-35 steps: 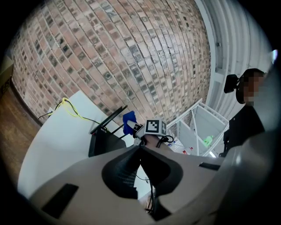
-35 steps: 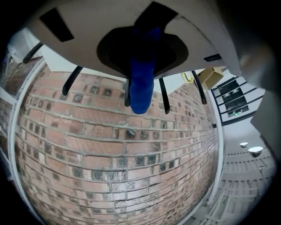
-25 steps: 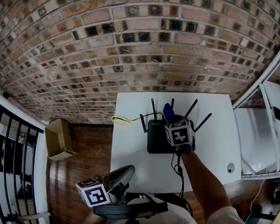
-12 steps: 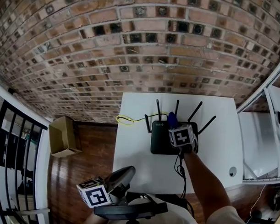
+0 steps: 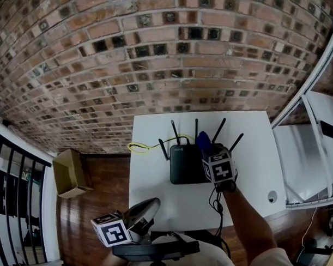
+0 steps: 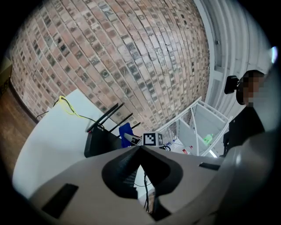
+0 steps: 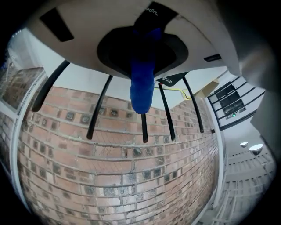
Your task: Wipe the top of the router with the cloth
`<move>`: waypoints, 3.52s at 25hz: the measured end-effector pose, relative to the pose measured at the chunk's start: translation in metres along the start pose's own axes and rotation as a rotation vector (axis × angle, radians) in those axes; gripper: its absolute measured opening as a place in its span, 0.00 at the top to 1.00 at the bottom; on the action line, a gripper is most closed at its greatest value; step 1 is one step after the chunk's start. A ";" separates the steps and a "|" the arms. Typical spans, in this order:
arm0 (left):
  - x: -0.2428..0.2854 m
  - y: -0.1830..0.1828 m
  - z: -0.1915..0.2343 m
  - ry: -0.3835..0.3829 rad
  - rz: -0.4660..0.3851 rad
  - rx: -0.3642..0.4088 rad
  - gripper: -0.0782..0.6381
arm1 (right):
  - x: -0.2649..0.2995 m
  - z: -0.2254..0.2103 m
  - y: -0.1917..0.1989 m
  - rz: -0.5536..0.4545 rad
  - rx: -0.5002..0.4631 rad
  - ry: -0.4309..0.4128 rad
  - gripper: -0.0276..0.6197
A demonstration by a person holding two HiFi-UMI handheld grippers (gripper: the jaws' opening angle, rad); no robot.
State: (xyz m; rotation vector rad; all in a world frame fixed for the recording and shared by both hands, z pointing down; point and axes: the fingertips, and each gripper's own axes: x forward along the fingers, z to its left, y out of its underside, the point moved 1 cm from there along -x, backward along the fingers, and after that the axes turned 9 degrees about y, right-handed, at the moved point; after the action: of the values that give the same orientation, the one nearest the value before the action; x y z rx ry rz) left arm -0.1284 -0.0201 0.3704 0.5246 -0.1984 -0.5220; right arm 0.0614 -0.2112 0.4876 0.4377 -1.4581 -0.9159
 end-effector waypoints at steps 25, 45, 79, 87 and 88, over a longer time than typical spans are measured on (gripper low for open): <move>0.004 0.006 -0.005 -0.028 -0.005 0.014 0.87 | -0.006 -0.003 -0.077 -0.141 -0.141 0.047 0.80; -0.026 -0.003 -0.005 -0.092 -0.099 0.034 0.87 | 0.055 0.015 0.019 0.151 -0.112 -0.019 0.80; 0.017 0.010 -0.034 -0.046 0.025 0.025 0.87 | -0.022 -0.069 -0.058 -0.119 0.295 0.119 0.80; 0.017 0.006 -0.039 -0.037 0.012 0.018 0.87 | 0.005 -0.060 -0.012 0.005 0.326 0.116 0.80; 0.016 0.005 -0.039 -0.035 0.007 0.018 0.87 | 0.008 -0.058 -0.007 0.019 0.323 0.117 0.80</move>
State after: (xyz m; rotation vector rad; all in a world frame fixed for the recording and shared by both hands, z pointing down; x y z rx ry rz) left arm -0.1003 -0.0084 0.3405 0.5326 -0.2383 -0.5230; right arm 0.1143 -0.2373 0.4809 0.7027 -1.5033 -0.6288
